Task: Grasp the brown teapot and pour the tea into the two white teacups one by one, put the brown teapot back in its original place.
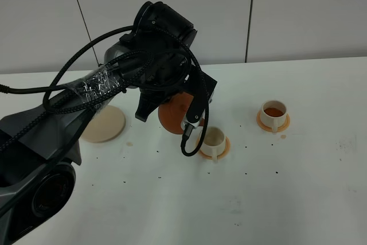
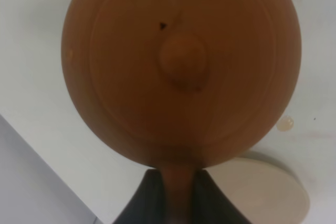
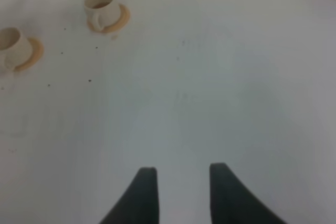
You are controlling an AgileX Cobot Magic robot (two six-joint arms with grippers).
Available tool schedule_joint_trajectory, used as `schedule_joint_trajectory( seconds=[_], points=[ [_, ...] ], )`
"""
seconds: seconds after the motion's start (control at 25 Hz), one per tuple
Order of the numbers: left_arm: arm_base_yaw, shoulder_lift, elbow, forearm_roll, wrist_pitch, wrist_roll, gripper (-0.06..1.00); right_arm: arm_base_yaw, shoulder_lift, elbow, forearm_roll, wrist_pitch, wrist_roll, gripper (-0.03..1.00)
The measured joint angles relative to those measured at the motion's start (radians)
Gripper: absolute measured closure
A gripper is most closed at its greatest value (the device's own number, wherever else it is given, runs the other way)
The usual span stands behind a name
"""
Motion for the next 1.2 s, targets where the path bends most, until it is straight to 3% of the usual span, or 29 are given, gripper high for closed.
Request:
schedule_joint_trajectory(
  seconds=[1.2],
  points=[
    [-0.040, 0.000, 0.003, 0.084, -0.001, -0.007, 0.77, 0.000, 0.000, 0.000, 0.000, 0.000, 0.000, 0.73]
  ],
)
